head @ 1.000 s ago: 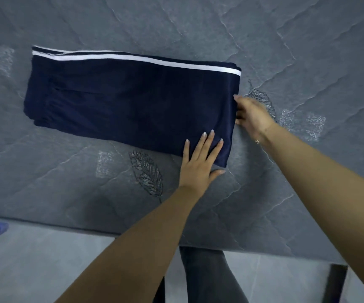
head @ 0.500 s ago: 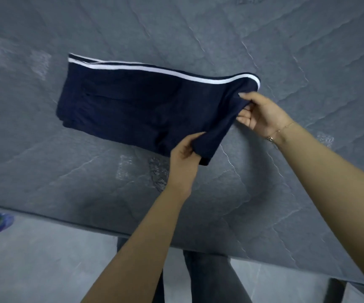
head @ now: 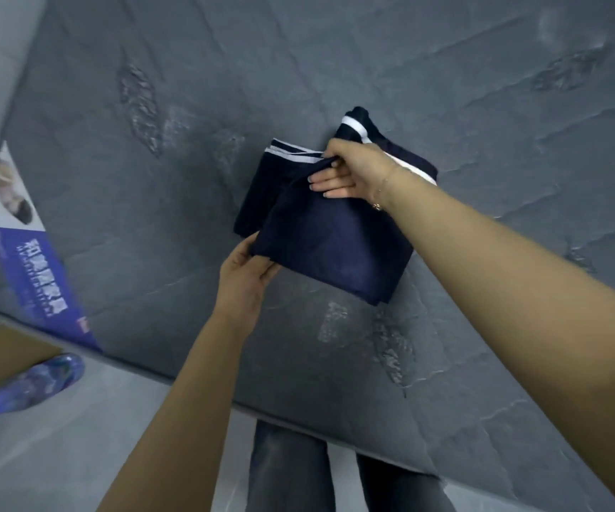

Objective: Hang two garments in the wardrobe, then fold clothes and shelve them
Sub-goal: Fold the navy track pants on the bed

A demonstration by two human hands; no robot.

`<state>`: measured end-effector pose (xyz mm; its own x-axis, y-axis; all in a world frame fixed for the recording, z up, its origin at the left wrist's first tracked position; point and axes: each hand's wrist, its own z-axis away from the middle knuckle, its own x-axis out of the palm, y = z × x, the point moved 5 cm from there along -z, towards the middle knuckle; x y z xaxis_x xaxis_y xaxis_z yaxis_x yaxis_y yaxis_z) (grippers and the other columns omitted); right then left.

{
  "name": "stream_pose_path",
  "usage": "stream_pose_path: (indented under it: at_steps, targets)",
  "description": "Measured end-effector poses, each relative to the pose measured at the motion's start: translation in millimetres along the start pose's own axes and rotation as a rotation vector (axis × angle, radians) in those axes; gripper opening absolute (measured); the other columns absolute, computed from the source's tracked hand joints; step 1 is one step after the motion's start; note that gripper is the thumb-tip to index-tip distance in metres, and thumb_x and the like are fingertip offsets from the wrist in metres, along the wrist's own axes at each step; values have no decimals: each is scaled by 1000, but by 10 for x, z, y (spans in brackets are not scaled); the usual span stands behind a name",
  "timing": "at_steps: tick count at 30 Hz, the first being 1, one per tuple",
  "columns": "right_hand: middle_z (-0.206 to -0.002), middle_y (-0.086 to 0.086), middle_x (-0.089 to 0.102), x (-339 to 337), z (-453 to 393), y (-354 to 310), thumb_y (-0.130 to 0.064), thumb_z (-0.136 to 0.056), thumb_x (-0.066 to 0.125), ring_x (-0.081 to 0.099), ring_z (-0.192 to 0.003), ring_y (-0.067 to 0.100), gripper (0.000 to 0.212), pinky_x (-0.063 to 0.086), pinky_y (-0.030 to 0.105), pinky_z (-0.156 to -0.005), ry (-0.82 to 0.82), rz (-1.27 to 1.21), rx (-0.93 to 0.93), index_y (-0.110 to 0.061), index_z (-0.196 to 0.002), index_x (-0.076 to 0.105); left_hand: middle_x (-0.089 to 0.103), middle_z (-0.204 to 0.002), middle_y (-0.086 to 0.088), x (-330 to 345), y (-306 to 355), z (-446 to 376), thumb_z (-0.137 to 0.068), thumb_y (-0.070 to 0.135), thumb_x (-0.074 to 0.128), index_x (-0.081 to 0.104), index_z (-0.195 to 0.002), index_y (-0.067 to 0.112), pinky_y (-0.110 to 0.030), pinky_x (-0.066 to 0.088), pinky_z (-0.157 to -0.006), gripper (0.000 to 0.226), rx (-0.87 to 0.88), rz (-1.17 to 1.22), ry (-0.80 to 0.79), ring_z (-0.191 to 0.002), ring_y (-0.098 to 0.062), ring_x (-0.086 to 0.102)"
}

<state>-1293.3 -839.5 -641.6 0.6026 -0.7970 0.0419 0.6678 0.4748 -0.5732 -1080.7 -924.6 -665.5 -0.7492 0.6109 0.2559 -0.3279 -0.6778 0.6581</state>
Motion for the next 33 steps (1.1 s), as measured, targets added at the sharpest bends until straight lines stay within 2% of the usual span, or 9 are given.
stream_pose_path:
  at_steps: [6,9,12,14,17,22,24,29,33]
  targets:
    - [-92,11,74,357,-345,127,-24,-92,55,73,-81,18,18,59,28,-71,-17,142,-12,-10,-102,61,67,-98,3,-537,-28,-163,-89,7,65,62,-109,16,-31,55,-89,22,-21,-344,287,-96,-15,65]
    - [-93,4,72,160,-264,74,-17,-92,57,66,-82,11,9,53,23,-72,92,264,-247,-16,-94,65,62,-78,7,-519,-10,44,-87,18,69,57,-93,24,-37,57,-81,14,107,-364,416,-74,-13,63]
    - [-109,5,62,-229,-120,-43,-8,-89,58,56,-98,12,17,44,20,-90,402,557,-519,-11,-104,67,62,-79,10,-286,-17,165,-83,35,74,52,-94,27,-12,49,-68,26,209,-412,403,-71,-3,62]
    - [-129,9,54,-408,-165,-97,-17,-91,61,50,-118,17,35,35,18,-102,461,750,-501,-8,-126,59,61,-86,8,-155,-36,105,-80,44,75,50,-102,25,-4,44,-63,38,196,-483,411,-73,-1,61]
    - [-141,5,50,-396,-358,-132,-34,-92,64,46,-129,19,56,35,31,-111,345,785,-360,-12,-141,46,57,-87,6,-80,-50,-76,-79,51,73,53,-104,20,-6,42,-60,45,129,-562,464,-76,-3,57]
    - [-85,-2,66,-276,-495,-255,-31,-89,70,62,-70,4,24,52,21,-70,213,584,-383,-13,-103,67,58,-76,10,-37,32,-206,-87,37,70,62,-88,15,-4,42,-62,23,121,-574,416,-70,-1,55]
    - [-79,-6,68,-344,-436,-312,-31,-89,70,63,-62,-1,19,53,17,-64,103,562,-358,-15,-99,70,60,-71,10,-6,141,-153,-89,28,70,62,-78,17,-10,45,-67,17,151,-460,241,-68,0,55]
    - [-100,1,75,-393,-284,-560,-35,-94,62,72,-87,15,20,59,26,-71,-225,508,-235,-21,-105,72,62,-79,10,41,362,69,-95,22,62,62,-76,22,-12,46,-77,19,133,-284,-292,-80,-1,58]
    - [-89,-4,73,7,-578,-519,-34,-96,58,69,-74,6,15,57,22,-69,-249,638,-206,-23,-97,68,61,-84,7,-215,356,-117,-93,22,63,59,-83,19,-20,48,-81,12,112,-275,-28,-83,-4,57]
